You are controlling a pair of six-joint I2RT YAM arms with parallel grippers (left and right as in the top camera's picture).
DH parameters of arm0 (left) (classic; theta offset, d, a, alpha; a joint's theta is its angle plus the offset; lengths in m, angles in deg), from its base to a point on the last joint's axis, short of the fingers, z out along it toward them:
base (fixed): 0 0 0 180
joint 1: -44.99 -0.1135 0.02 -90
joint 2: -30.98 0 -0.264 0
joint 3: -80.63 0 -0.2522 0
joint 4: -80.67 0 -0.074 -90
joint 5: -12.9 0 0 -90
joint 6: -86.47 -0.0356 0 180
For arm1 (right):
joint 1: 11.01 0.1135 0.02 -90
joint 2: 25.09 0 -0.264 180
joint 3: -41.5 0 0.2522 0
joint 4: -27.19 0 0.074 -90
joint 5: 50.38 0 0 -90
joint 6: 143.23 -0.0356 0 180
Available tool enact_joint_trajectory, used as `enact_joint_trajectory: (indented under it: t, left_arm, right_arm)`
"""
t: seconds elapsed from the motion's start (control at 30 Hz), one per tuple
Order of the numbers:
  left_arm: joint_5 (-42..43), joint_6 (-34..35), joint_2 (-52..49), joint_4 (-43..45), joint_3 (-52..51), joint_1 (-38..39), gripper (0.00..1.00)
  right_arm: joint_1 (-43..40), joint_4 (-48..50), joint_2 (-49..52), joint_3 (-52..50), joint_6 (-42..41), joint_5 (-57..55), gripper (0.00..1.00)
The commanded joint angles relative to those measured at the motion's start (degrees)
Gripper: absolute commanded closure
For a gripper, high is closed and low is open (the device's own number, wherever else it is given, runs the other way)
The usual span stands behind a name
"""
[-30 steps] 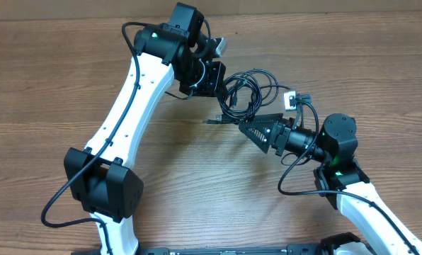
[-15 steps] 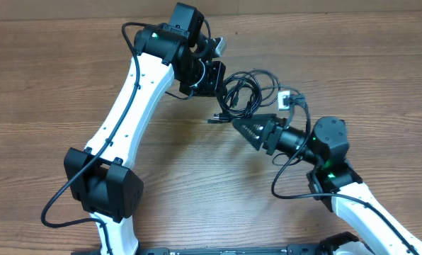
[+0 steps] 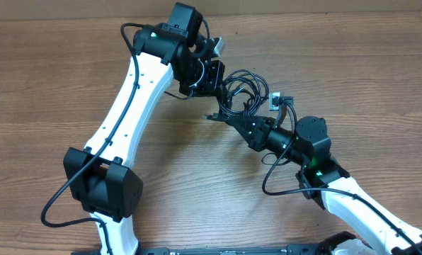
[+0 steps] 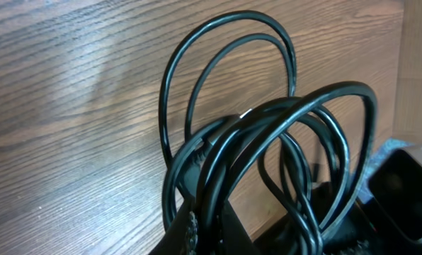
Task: Untangle cables
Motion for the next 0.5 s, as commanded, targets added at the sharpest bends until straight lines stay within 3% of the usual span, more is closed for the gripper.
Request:
enact_joint_trajectory:
  t: [0.0,0.23,0.33,0.47]
  left_arm:
    - [2.86,0.81,0.33,0.96,1.55,-1.31,0.96]
    - [-9.33,1.38,0.33,1.22,1.55,-5.09,0.96]
    - [-14.93,4.59,0.33,1.11,1.55,-7.32,0.96]
    - [-15.82,9.75,0.33,1.11,1.55,-10.32,0.96]
  right_arm:
    - [0.15,-5.53,0.74,0.42,-0.66,-1.73,0.96]
    - [0.15,-18.58,0.74,0.42,-0.63,-1.05,0.96]
    - [0.15,-22.77,0.74,0.42,-0.63,-0.85,0.96]
    - [0.15,-28.72,0.74,0.42,-0.66,-0.87,0.96]
